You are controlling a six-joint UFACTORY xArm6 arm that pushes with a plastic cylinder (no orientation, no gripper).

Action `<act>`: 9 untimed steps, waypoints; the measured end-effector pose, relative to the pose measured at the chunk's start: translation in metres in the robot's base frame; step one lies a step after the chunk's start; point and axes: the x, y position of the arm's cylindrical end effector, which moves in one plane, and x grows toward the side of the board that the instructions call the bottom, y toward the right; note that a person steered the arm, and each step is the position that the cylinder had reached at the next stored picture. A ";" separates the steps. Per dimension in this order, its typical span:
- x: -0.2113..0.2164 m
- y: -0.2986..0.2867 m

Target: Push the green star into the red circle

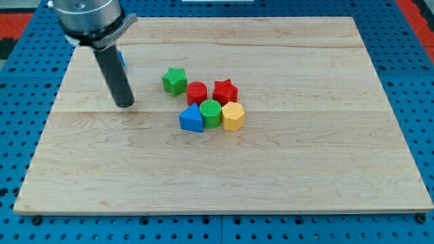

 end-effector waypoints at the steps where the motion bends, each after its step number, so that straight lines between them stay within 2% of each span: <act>1: -0.032 0.007; 2: -0.035 0.053; 4: -0.061 0.070; 5: -0.066 0.113; 7: -0.057 0.140; 8: -0.093 0.139; 9: -0.160 0.077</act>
